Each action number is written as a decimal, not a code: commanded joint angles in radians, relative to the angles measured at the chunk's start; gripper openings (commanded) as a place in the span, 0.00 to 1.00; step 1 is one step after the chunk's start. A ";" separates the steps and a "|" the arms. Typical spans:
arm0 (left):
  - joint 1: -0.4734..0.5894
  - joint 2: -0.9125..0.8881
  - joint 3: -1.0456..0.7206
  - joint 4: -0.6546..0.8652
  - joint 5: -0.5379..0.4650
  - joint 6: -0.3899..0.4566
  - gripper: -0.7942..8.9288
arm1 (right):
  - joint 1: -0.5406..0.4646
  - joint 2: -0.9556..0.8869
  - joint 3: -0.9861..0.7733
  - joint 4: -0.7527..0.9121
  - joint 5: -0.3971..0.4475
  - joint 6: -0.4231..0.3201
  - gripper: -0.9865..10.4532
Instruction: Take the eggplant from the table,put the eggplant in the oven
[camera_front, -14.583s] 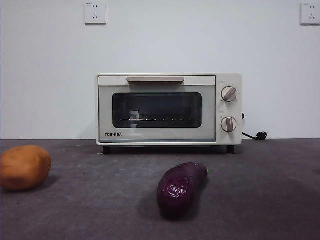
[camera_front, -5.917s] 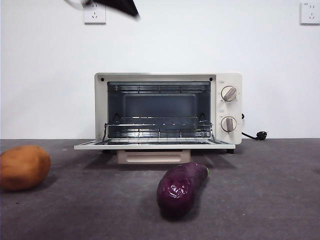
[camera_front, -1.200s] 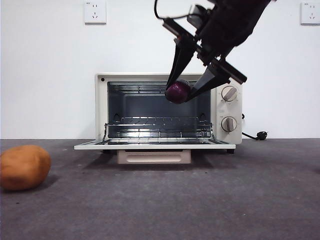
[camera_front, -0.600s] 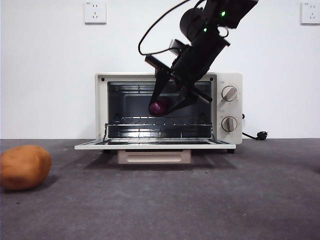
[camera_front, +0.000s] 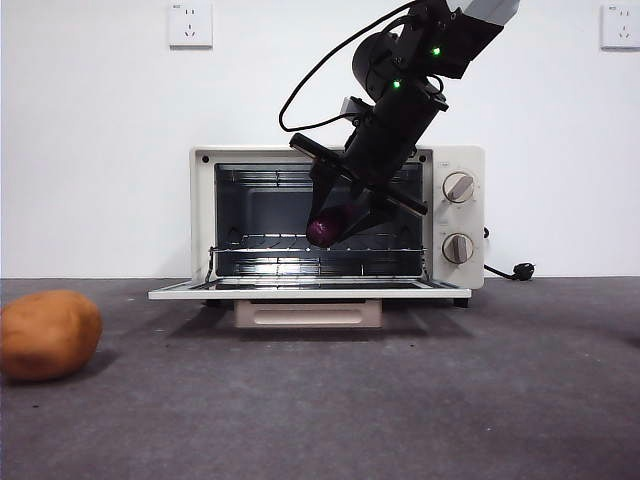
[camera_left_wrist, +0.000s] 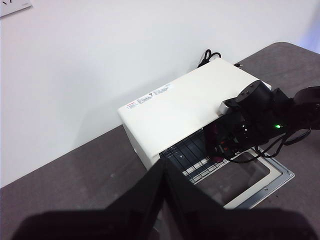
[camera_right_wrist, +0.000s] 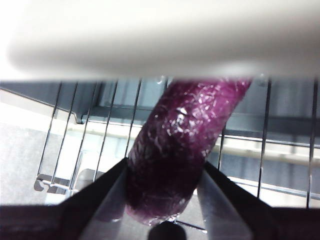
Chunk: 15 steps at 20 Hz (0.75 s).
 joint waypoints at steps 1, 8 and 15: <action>-0.002 -0.002 -0.003 -0.004 -0.003 0.011 0.08 | 0.002 0.019 0.001 -0.001 0.007 0.007 0.37; -0.002 -0.002 -0.003 -0.005 -0.002 0.011 0.08 | 0.002 -0.026 0.003 -0.016 0.008 -0.013 0.37; -0.002 0.011 -0.003 -0.004 -0.002 0.012 0.08 | 0.010 -0.171 0.003 -0.116 0.002 -0.049 0.37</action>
